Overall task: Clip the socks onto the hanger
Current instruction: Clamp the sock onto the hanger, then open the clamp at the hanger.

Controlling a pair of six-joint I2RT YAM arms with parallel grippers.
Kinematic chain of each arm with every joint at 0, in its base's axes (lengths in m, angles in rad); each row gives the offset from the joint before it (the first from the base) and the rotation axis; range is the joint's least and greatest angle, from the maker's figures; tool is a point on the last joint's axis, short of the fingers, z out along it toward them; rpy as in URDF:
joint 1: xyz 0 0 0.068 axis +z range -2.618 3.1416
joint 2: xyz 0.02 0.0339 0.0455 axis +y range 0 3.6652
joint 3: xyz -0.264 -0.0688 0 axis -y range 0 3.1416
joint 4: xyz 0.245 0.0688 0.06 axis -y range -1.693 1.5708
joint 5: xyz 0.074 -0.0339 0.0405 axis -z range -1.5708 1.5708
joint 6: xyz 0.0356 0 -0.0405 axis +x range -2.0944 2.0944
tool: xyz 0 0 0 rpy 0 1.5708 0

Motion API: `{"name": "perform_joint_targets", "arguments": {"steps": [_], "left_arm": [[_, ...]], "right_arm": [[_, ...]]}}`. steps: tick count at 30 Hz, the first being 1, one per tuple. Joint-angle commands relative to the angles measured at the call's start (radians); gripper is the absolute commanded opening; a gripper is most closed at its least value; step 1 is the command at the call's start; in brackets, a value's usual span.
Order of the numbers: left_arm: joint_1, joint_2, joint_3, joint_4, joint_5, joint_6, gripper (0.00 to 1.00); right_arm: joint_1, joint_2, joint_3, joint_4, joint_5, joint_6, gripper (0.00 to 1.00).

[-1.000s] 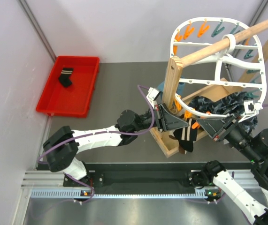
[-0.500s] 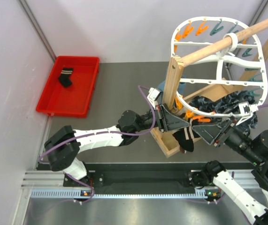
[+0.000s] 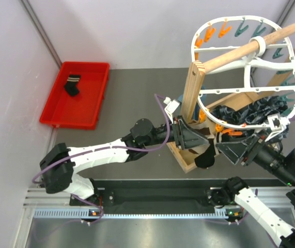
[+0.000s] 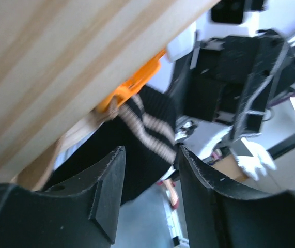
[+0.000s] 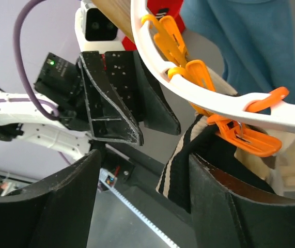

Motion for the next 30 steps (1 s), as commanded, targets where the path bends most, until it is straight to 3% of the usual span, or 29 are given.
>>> {"name": "perform_joint_targets", "arguments": {"steps": [1,7,12,17,20,28,30], "left_arm": [[-0.004,-0.093,0.023,-0.242,-0.049,0.138,0.51],[-0.063,-0.145,0.121,-0.524,-0.103,0.343,0.50],[-0.249,-0.139,0.232,-0.657,-0.249,0.616,0.48],[-0.431,-0.151,0.114,-0.441,-0.516,0.821,0.41],[-0.511,-0.099,0.071,-0.355,-0.681,0.972,0.42],[-0.525,0.204,0.148,-0.105,-0.871,1.222,0.54],[-0.495,0.273,0.198,-0.112,-0.894,1.245,0.55]], "right_arm": [[0.005,0.029,0.080,-0.109,0.074,-0.089,0.65],[0.005,0.052,0.153,-0.228,0.161,-0.167,0.71],[0.005,0.068,0.159,-0.237,0.172,-0.182,0.72],[0.004,0.083,0.167,-0.187,0.168,-0.152,0.72],[0.005,0.104,0.195,-0.160,0.172,-0.116,0.72],[0.005,0.158,0.257,-0.148,0.160,-0.073,0.71],[0.005,0.160,0.264,-0.148,0.163,-0.064,0.71]]}}
